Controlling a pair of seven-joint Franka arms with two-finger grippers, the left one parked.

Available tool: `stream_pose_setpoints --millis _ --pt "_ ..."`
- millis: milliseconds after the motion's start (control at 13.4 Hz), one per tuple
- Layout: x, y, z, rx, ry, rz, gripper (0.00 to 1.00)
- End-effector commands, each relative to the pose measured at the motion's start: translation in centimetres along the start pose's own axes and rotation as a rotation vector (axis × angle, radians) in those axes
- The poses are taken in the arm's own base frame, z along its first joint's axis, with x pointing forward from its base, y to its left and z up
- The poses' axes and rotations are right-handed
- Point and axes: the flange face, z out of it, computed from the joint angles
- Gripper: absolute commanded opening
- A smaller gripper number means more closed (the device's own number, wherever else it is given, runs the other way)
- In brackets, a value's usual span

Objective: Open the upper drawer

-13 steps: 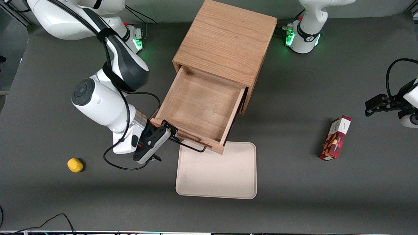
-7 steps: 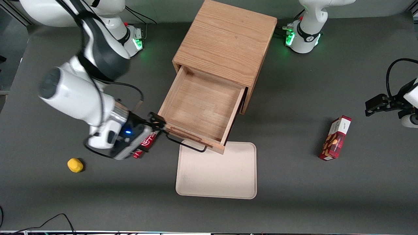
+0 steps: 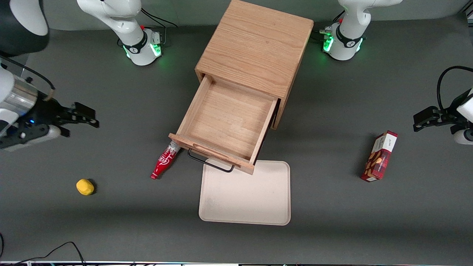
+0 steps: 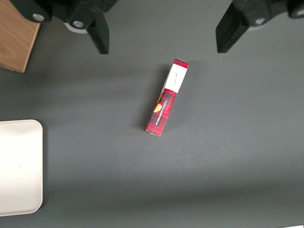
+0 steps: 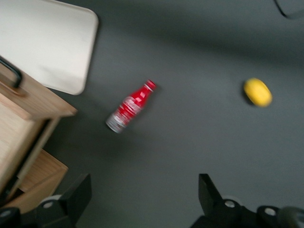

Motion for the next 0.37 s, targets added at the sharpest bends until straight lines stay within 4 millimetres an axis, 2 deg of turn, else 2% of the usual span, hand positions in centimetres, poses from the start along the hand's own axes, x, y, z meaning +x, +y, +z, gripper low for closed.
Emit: stream_pose_setpoints --millis 0,74,298 --pt "-4.58 0.6 -1.05 -0.05 -0.015 0.078 1.0" --pt "-4.67 0.9 -1.23 -0.051 -0.011 0.112 1.0" --pt "-4.59 0.09 -1.0 -0.053 -0.012 0.288 1.0"
